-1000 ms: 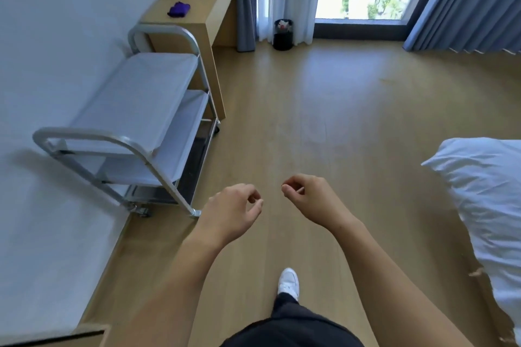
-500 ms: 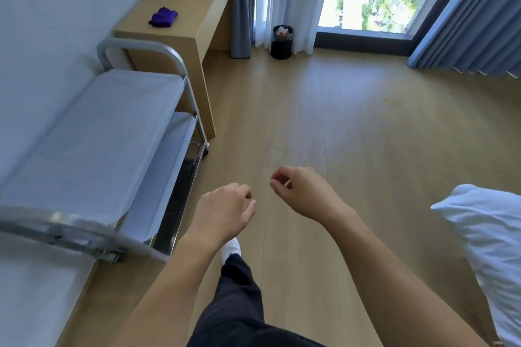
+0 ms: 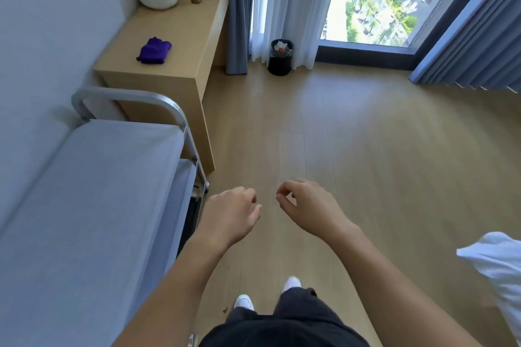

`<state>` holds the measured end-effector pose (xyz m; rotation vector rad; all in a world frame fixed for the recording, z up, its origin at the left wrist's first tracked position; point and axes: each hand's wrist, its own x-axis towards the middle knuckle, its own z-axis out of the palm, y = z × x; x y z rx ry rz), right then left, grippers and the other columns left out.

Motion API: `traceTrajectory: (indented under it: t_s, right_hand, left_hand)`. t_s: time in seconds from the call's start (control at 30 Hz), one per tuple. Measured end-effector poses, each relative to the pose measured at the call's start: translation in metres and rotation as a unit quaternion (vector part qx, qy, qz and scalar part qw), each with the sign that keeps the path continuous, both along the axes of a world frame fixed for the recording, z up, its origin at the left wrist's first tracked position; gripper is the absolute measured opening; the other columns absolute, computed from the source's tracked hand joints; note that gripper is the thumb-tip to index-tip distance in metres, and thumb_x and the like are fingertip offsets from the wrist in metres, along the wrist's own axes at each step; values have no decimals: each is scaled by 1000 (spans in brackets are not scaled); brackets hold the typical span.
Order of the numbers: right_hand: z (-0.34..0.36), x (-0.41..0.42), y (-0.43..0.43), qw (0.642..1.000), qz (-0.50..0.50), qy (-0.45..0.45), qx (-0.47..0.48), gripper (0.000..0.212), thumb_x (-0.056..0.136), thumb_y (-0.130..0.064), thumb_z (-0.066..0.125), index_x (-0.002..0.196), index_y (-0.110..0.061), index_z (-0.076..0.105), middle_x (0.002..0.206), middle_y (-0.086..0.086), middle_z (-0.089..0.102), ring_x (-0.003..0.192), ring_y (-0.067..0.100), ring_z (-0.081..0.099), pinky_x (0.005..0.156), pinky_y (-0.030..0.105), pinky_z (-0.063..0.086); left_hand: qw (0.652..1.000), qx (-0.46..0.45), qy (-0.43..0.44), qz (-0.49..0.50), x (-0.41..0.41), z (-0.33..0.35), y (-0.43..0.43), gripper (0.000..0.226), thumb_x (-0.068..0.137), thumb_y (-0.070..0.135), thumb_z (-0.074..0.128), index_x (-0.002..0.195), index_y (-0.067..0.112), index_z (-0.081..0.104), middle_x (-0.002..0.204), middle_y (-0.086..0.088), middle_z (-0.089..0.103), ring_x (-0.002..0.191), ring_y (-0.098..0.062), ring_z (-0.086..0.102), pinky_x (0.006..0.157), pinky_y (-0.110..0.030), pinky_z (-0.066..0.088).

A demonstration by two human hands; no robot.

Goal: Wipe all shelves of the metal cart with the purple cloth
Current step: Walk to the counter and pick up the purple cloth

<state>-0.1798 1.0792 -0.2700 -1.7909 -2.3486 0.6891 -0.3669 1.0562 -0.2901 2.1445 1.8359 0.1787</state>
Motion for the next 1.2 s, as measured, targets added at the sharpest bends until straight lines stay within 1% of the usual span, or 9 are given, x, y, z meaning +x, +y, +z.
traceTrajectory:
  t_s: [0.13,0.27,0.47,0.6,0.73,0.9,1.03,1.1,1.2]
  right_hand:
    - [-7,-11,66,1000,0,4,2,22,98,-40,47,105,-28,65,107,-12,62,97,9,58,76,30,50]
    - [-16,-15,140,1000,-10,28,6,21,97,-39,48,102,-29,65,103,-14,62,95,8,57,73,28,48]
    - [-20,-21,280,999,20,43,-21,19,96,-38,49,101,-28,65,99,-13,65,95,11,60,77,33,52]
    - [-3,-24,372,997,31,65,-9,21,96,-35,50,103,-25,67,97,-12,69,90,12,64,78,37,55]
    - [3,-23,434,997,21,65,-21,21,96,-35,50,103,-24,67,97,-11,69,89,14,64,79,38,55]
    - [-11,-31,505,997,10,42,-56,20,95,-37,50,101,-27,66,97,-14,68,88,12,64,78,38,56]
    - [-17,-53,587,999,5,23,-46,21,96,-37,49,103,-26,66,98,-12,69,89,13,64,79,39,56]
    - [-13,-69,631,999,8,10,-41,22,96,-37,49,104,-25,65,98,-11,69,89,14,63,79,39,56]
    - [-2,-92,691,1000,7,4,-30,22,96,-37,48,104,-26,65,97,-10,68,87,15,63,77,38,56]
  left_hand:
    - [1000,-9,9,0,-12,-8,62,28,94,46,44,107,26,60,100,7,64,91,-16,62,76,-34,51]
    - [1000,-19,15,-2,-14,-11,135,30,94,46,44,110,26,60,104,8,64,96,-17,62,77,-34,49]
    - [999,-28,37,24,-18,-5,267,29,94,45,45,109,26,60,105,7,64,98,-18,62,81,-36,50]
    - [998,-18,38,50,-23,2,345,27,93,47,45,104,28,59,101,8,64,93,-18,63,75,-34,50]
    - [998,-18,24,54,-25,3,407,25,93,48,46,102,29,60,98,10,65,86,-13,62,66,-29,45]
    - [998,-46,19,40,-34,-4,493,26,93,48,45,104,29,61,102,12,65,90,-14,63,75,-32,50]
    - [998,-38,-2,42,-57,-11,578,25,93,47,46,104,29,61,101,13,65,88,-14,62,73,-31,49]
    - [998,-39,-8,42,-72,-12,621,24,93,46,46,102,30,61,100,13,65,85,-13,62,71,-30,47]
    - [999,-37,-5,33,-89,-9,682,23,93,46,47,101,30,61,99,13,65,85,-13,62,69,-29,46]
